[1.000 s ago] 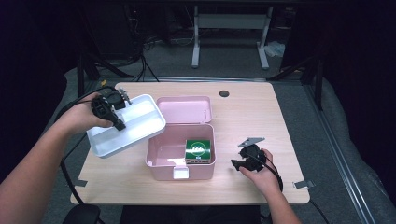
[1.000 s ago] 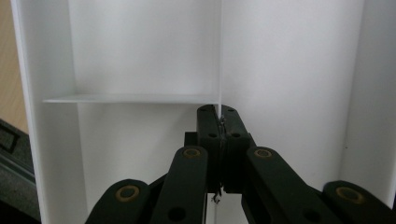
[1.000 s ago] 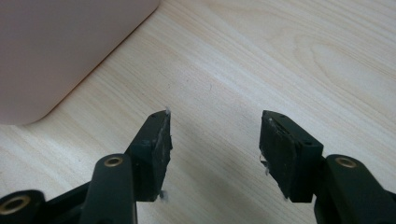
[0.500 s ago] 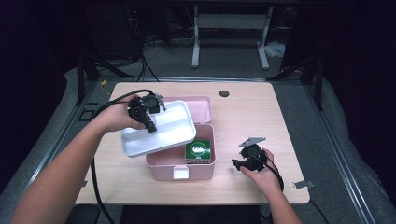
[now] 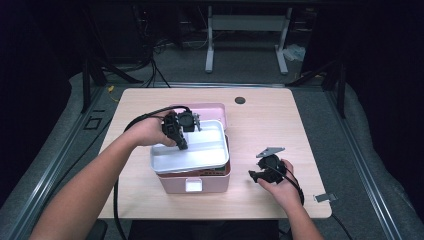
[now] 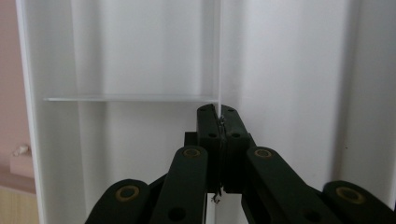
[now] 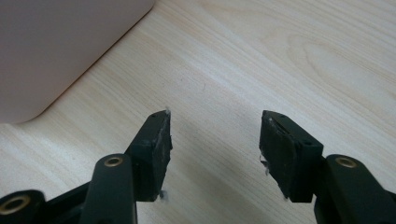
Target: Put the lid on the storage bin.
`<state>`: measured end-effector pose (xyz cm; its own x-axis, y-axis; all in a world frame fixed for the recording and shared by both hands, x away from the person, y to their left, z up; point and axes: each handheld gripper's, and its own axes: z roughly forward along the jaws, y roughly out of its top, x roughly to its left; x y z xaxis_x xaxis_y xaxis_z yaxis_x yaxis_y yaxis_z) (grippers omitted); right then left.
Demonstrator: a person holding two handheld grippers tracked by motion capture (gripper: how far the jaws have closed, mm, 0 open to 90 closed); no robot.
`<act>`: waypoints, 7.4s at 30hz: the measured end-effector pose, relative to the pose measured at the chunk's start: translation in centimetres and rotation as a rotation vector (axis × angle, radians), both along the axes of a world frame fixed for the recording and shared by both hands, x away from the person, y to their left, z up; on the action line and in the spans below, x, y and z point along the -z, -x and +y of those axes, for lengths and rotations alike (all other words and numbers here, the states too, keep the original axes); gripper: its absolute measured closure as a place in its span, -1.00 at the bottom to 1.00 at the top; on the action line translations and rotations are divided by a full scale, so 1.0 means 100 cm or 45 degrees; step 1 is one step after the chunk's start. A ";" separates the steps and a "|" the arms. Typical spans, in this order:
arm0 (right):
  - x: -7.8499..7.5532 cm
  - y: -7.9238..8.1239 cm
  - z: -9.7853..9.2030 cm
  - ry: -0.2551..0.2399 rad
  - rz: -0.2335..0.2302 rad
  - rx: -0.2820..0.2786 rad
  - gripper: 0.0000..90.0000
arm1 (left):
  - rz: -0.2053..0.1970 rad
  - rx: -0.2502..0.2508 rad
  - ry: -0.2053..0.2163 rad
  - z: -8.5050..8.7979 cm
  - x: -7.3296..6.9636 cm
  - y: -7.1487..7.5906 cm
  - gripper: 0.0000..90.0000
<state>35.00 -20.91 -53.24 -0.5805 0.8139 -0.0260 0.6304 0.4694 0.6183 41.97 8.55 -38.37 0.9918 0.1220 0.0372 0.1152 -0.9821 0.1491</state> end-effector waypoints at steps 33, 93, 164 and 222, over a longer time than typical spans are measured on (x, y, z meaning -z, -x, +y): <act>0.002 0.000 0.000 0.010 0.012 0.004 -0.05 | 0.041 0.103 0.034 -0.007 0.029 0.004 0.98; -0.010 -0.017 0.013 -0.043 0.015 0.024 -0.17 | 0.019 -0.262 0.196 0.028 0.041 0.030 0.97; -0.066 -0.212 0.104 -0.190 0.139 0.296 0.67 | -0.026 -0.203 0.171 0.026 0.041 0.035 1.00; -0.166 -0.111 0.081 -0.361 -0.283 0.158 0.90 | -0.005 -0.222 0.213 0.029 0.042 0.033 1.00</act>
